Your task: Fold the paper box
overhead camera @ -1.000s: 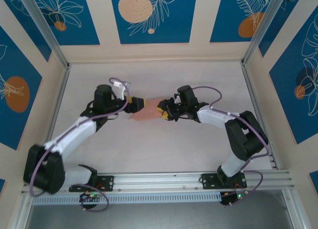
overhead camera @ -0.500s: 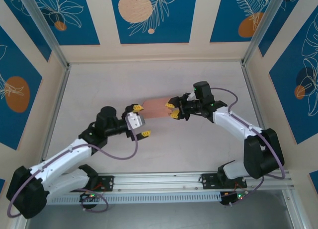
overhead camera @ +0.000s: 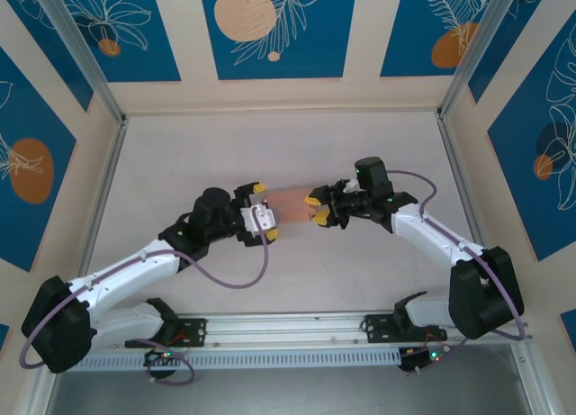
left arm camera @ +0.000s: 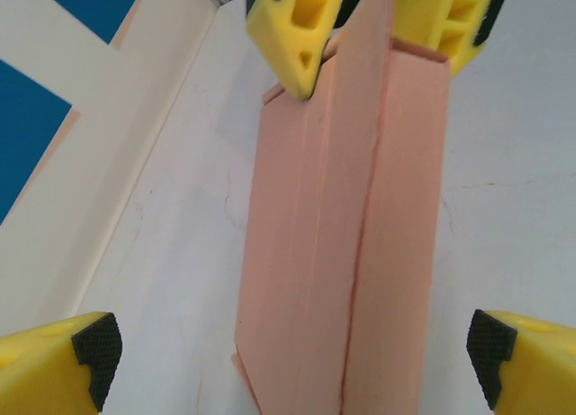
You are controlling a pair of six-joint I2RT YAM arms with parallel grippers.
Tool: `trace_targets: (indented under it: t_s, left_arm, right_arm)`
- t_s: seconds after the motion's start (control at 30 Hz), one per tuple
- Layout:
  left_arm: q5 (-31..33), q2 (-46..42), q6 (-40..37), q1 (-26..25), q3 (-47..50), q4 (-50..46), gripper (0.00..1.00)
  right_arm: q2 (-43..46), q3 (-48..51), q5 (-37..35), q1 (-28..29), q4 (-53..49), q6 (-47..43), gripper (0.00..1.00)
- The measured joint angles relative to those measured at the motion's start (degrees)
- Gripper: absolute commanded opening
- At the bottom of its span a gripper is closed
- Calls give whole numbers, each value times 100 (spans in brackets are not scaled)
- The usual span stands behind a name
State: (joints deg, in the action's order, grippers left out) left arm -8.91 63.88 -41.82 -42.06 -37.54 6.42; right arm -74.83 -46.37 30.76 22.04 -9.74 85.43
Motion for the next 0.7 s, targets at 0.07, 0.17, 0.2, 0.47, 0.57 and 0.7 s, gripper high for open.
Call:
trace_targets:
  t_s: [0.07, 0.17, 0.2, 0.47, 0.57, 0.7]
  left_arm:
    - [2, 50, -24, -105, -4, -4, 100]
    - [98, 280, -63, -216, -103, -52, 100]
    - [146, 367, -76, -251, -140, -61, 100]
    - [772, 984, -238, -505, -474, -114, 76]
    - [962, 1010, -289, -529, -535, -129, 63]
    - [1027, 1012, -306, -551, -562, -304, 47]
  right_arm:
    - [0, 0, 15, 0, 37, 39, 35]
    - [-2, 0, 42, 0, 138, 98, 35]
    - [-2, 0, 50, 0, 164, 116, 35]
    - [-17, 24, 81, 87, 334, 232, 35]
    - [-66, 92, 103, 90, 422, 282, 35]
    - [-116, 155, 146, 87, 577, 352, 36]
